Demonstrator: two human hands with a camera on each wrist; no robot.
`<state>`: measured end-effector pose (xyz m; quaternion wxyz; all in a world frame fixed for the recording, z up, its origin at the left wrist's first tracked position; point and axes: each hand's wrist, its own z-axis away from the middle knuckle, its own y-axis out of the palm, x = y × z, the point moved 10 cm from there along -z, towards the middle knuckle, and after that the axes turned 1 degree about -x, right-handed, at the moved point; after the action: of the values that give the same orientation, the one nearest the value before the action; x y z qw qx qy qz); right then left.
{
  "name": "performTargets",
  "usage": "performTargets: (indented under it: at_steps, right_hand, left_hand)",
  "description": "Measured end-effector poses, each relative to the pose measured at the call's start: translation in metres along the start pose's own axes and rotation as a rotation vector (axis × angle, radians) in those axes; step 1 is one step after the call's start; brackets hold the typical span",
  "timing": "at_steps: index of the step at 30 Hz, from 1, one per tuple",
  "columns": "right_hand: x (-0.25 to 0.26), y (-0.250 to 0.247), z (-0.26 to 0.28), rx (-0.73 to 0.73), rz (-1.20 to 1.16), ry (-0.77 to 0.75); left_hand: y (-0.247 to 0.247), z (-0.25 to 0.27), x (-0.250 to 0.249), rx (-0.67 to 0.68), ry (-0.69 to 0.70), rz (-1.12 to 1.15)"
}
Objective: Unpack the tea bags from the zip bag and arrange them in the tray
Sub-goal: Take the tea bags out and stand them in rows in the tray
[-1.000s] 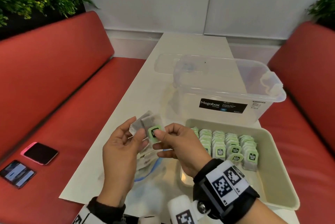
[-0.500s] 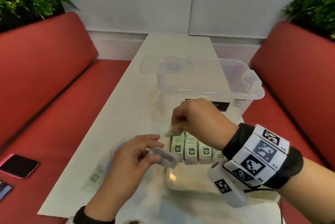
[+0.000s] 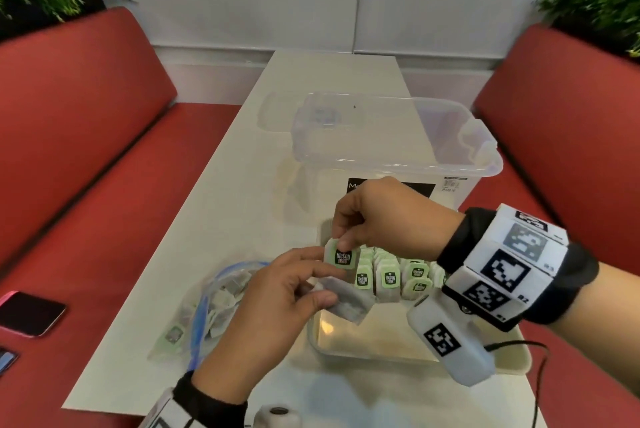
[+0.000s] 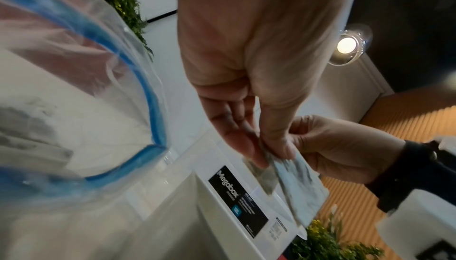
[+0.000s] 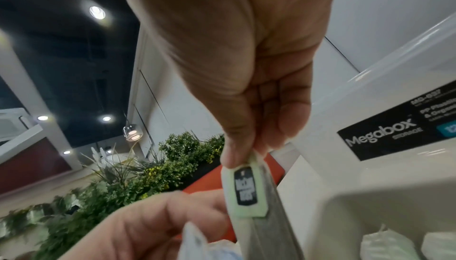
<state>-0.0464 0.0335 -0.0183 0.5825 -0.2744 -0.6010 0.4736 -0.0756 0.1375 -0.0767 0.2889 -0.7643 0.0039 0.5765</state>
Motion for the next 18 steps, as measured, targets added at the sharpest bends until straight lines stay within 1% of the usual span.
performTargets:
  at_steps: [2,4,7,10,14,16,18]
  right_hand:
    - [-0.013,0.001,-0.003,0.015,0.049,0.029]
    - [-0.026,0.009,-0.008,0.065,0.120,0.053]
    - [-0.040,0.035,-0.017,0.166,0.186,0.069]
    - [-0.048,0.066,-0.029,0.243,0.214,0.075]
    - [-0.053,0.100,-0.042,0.357,0.231,0.066]
    - [-0.054,0.110,-0.047,0.380,0.265,0.057]
    - [-0.057,0.114,-0.052,0.368,0.300,0.059]
  left_hand:
    - [-0.011,0.005,0.012,-0.040,-0.028,0.004]
    - [-0.025,0.013,0.022,-0.074,-0.045,-0.030]
    - [-0.038,0.025,0.033,-0.105,-0.083,-0.051]
    - [-0.042,0.034,0.043,-0.127,-0.138,-0.018]
    - [-0.044,0.040,0.048,-0.156,-0.149,-0.009]
    - [-0.045,0.040,0.049,-0.170,-0.151,-0.005]
    - [-0.045,0.041,0.051,-0.176,-0.153,0.000]
